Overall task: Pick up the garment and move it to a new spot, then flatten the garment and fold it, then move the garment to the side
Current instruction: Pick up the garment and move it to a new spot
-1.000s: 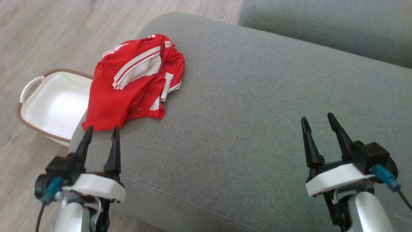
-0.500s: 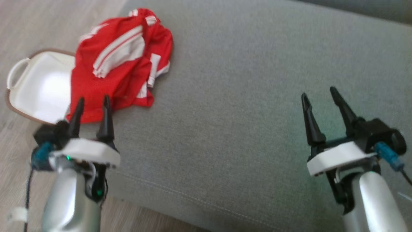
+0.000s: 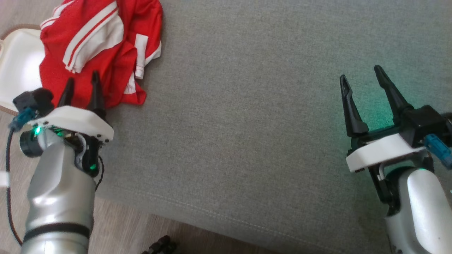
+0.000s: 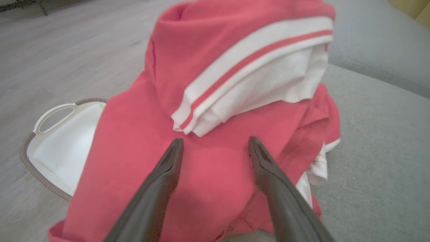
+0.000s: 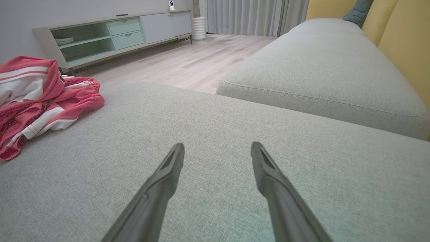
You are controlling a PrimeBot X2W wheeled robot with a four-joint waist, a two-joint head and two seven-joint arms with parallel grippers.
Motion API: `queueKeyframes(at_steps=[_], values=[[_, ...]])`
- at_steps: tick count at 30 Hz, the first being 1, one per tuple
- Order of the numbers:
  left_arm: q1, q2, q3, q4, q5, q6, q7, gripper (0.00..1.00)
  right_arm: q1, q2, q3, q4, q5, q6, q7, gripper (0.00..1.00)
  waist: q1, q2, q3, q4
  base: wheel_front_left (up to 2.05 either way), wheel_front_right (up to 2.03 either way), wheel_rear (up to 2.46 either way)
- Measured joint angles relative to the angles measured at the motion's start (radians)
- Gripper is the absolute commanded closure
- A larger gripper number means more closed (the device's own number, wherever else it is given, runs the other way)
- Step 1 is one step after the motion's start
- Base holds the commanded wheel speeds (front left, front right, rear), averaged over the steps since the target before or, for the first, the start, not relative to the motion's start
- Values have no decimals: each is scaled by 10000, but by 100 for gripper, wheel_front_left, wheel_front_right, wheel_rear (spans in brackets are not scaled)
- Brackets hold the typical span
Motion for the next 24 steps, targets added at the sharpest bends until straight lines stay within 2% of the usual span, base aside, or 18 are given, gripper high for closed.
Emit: queueKeyframes(at_steps=[4, 5, 6, 7, 10, 19, 21, 22, 24], values=[[-753, 188, -322, 1335, -506, -4, 142, 0, -128, -8, 17, -13, -42, 0, 21, 0, 0, 0, 155, -15, 0, 0, 0], [-1066, 267, -531, 1770, -750, -6, 297, 57, -128, -8, 27, -12, -42, 0, 23, 0, -1, 0, 171, -16, 0, 0, 0], [-1193, 313, -644, 1948, -871, -8, 451, 88, -128, -8, 29, -12, -42, 0, 23, 0, -1, 0, 170, -18, 0, 0, 0], [-1319, 345, -746, 2125, -1011, -8, 631, 100, -128, -8, 29, -12, -42, 0, 23, 0, -1, 0, 168, -20, 0, 0, 0], [-1529, 468, -1078, 2460, -1342, -8, 897, 100, -128, -8, 27, 0, -40, 0, 23, 0, -1, 0, 130, -40, 0, 0, 0], [-1673, 1053, -1494, 2328, -1499, -6, 77, 100, -117, 6, -88, 52, -36, 0, 15, 0, -2, 0, -239, -80, 0, 0, 0], [-1658, 1156, -1455, 1902, -1367, 79, 10, 100, -91, 17, -142, 67, -21, 0, 4, 0, -2, 0, -374, -67, 0, 0, 0], [-1599, 1235, -1202, 903, -1137, 299, 8, 100, -58, 54, -169, 79, 25, 0, -59, 0, -2, 0, -534, -48, 0, 0, 0], [-1509, 1310, -978, -192, -872, 449, 2, 100, -55, 107, -180, 151, 54, 0, -125, 0, -2, 0, -716, -37, 0, 0, 0]])
